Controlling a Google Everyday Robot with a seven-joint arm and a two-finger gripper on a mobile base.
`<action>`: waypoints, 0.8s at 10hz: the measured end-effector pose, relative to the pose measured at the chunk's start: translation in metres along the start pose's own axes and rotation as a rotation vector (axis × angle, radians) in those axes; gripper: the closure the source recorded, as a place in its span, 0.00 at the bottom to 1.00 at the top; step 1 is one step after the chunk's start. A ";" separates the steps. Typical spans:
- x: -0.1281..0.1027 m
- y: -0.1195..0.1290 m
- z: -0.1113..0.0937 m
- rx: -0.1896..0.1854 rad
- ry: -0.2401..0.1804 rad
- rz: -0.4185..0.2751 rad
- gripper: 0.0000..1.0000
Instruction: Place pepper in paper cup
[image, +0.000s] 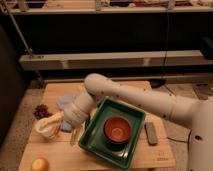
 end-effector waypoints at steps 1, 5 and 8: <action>-0.004 -0.016 -0.014 -0.091 0.072 0.021 0.20; -0.026 -0.063 -0.067 -0.434 0.343 0.131 0.20; -0.030 -0.070 -0.075 -0.462 0.387 0.146 0.20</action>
